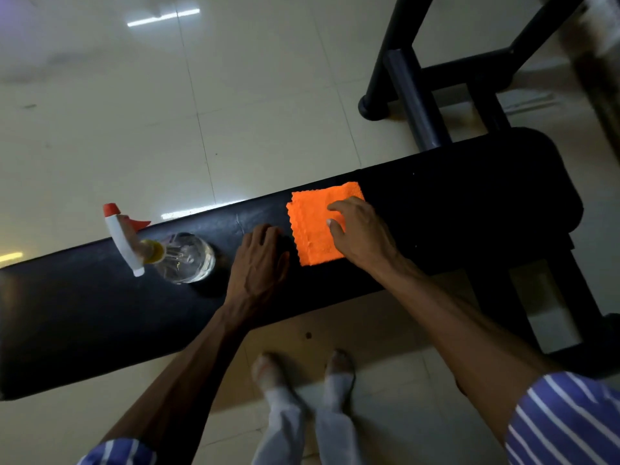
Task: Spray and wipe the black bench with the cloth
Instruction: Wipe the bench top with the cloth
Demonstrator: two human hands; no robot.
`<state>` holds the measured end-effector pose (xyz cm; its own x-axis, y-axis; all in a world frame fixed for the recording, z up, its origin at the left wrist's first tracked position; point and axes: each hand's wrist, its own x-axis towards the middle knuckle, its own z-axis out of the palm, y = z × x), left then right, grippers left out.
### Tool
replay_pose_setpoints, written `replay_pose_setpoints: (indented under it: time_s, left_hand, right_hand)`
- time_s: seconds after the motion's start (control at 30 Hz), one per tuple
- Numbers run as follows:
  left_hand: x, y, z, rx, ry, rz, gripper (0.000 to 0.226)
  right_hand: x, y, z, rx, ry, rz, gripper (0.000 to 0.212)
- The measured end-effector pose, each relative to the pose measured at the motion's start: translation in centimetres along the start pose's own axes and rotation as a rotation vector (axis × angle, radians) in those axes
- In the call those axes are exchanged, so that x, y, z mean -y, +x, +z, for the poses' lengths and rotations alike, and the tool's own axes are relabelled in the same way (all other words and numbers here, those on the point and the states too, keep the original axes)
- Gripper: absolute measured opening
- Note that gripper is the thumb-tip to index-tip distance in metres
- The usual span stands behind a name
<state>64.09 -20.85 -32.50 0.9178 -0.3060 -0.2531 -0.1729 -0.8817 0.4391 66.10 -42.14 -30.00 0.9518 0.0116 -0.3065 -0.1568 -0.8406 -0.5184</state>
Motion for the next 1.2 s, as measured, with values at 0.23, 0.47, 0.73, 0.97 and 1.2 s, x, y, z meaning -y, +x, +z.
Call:
replay_pose_setpoints:
  time_s: [0.23, 0.47, 0.73, 0.97, 1.2]
  left_hand:
    - [1.5, 2.9, 1.3, -0.015, 0.06, 0.023, 0.04]
    - [2.0, 3.4, 2.1, 0.007, 0.086, -0.031, 0.059]
    - [2.0, 3.2, 2.9, -0.049, 0.047, -0.022, 0.057]
    - [1.6, 3.4, 3.0, -0.053, 0.05, -0.037, 0.059]
    - [0.6, 3.5, 3.5, -0.075, 0.053, -0.068, 0.059]
  right_hand:
    - [-3.0, 1.6, 6.3, 0.026, -0.303, -0.242, 0.067]
    - [-4.8, 5.0, 6.7, -0.109, -0.396, -0.259, 0.065]
    - [-2.3, 5.0, 8.2, -0.23, -0.375, -0.069, 0.062]
    - [-3.3, 3.1, 8.0, -0.142, -0.426, -0.162, 0.069]
    - [-6.3, 5.2, 6.1, -0.091, -0.436, -0.402, 0.07]
